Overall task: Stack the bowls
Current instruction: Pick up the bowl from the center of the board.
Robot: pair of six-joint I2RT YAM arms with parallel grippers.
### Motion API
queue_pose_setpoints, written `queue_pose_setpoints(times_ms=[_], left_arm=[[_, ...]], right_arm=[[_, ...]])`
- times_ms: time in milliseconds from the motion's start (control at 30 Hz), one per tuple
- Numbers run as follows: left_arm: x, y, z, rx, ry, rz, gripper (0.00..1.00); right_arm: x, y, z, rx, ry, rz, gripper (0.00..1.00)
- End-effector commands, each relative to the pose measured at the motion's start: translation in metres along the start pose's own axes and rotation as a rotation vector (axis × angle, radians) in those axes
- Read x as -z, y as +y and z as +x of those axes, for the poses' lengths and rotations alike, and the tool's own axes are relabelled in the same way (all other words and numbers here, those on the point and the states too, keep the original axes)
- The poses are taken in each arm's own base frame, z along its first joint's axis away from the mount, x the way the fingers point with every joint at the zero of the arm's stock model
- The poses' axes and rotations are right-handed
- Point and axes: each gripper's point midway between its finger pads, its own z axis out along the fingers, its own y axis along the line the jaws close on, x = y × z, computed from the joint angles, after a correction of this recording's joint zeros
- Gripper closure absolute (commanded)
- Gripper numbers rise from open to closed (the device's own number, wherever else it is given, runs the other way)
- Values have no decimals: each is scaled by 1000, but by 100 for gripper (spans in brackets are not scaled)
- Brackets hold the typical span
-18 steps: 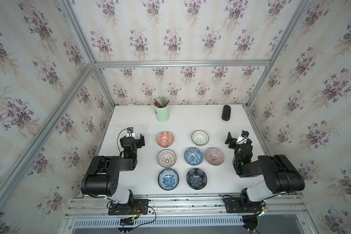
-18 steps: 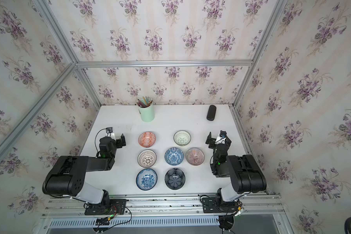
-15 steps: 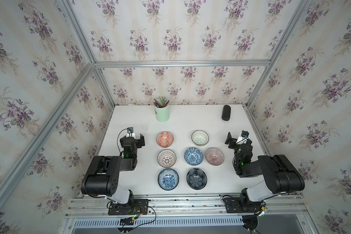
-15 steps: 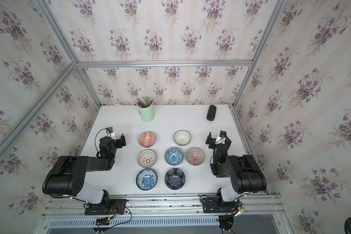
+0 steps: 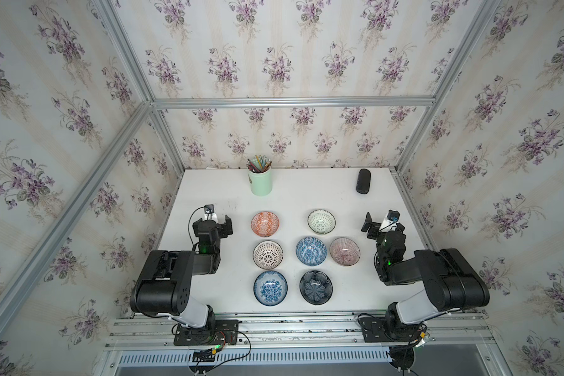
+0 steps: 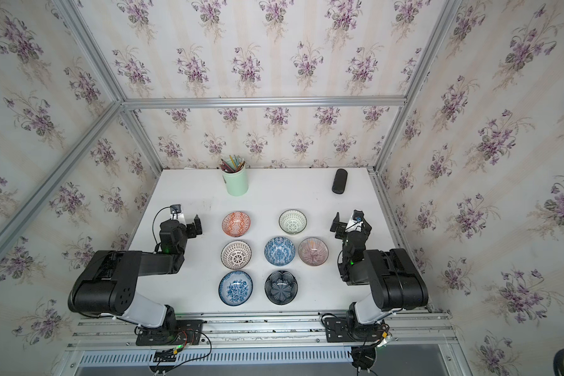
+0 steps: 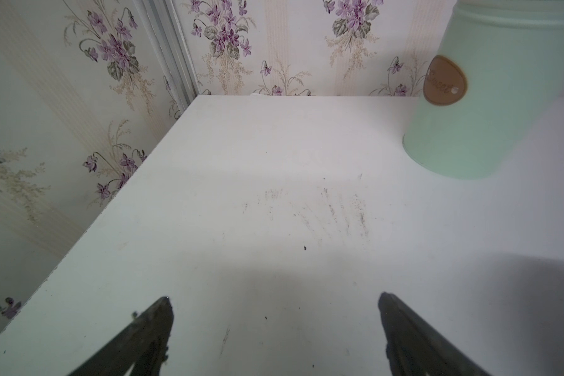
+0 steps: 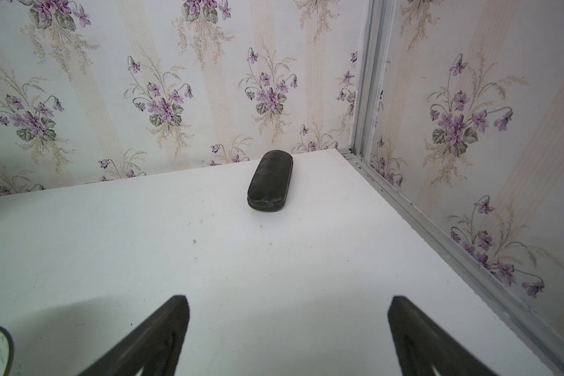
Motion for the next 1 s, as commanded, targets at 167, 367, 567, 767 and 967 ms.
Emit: queue_pose_setpoints(times_ms=[167, 367, 567, 767, 967], left_arm=[[4, 8, -11, 10, -34, -74, 0], [58, 9, -75, -57, -176, -202, 0], [114, 14, -85, 374, 89, -73, 1], [162, -10, -58, 478, 315, 95, 22], [209, -9, -29, 594, 480, 87, 16]], right_arm=[[1, 0, -10, -18, -40, 0, 0], [15, -10, -34, -3, -58, 119, 0], [53, -18, -125, -408, -190, 110, 0], [79, 8, -138, -527, -101, -84, 10], [77, 46, -86, -459, 374, -164, 27]])
